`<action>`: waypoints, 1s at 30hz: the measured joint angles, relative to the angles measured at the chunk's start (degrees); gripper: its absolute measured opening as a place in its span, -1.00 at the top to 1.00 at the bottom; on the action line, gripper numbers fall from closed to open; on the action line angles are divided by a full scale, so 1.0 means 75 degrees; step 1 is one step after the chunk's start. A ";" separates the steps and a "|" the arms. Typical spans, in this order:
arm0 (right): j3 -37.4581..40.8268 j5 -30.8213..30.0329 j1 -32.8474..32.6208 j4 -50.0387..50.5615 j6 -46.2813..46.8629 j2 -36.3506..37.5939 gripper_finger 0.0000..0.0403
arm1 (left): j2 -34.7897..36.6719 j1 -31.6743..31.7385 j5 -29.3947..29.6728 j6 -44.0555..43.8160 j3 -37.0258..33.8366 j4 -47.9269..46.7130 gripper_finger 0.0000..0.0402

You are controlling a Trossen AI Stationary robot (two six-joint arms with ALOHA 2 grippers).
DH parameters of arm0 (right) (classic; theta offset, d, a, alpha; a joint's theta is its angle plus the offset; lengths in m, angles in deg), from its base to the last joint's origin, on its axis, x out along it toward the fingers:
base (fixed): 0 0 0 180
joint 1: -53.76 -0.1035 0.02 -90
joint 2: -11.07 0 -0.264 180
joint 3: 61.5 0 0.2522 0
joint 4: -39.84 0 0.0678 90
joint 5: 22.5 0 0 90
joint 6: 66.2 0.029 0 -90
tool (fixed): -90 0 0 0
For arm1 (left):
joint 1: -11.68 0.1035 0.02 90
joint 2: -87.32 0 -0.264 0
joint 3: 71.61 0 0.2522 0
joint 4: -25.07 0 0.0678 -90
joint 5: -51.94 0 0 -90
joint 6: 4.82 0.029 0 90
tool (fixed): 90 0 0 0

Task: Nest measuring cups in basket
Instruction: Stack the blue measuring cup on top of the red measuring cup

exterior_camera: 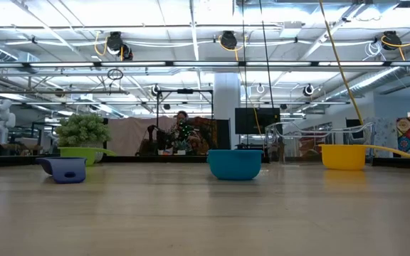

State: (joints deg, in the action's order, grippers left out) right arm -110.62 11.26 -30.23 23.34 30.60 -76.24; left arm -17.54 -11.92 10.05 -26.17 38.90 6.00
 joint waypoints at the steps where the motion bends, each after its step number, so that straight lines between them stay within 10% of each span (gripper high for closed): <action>1: -0.0006 0.0280 0.0036 0.0056 0.0014 -0.0003 1.00 | 0.0000 -0.0021 0.0027 -0.0006 0.0000 0.0001 0.24; 15: 0.0021 0.2987 0.0926 0.0668 -0.0551 -0.0119 1.00 | 0.0000 -0.0043 0.0135 -0.0052 0.0000 0.0007 0.24; 30: 0.0020 0.3412 0.1025 0.0903 -0.0215 -0.0081 1.00 | 0.0003 -0.0017 0.0141 0.0085 0.0000 0.0001 0.24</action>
State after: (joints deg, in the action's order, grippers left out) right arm -110.46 36.85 -22.54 30.11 28.98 -76.85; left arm -17.52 -12.04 11.11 -25.53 38.90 6.01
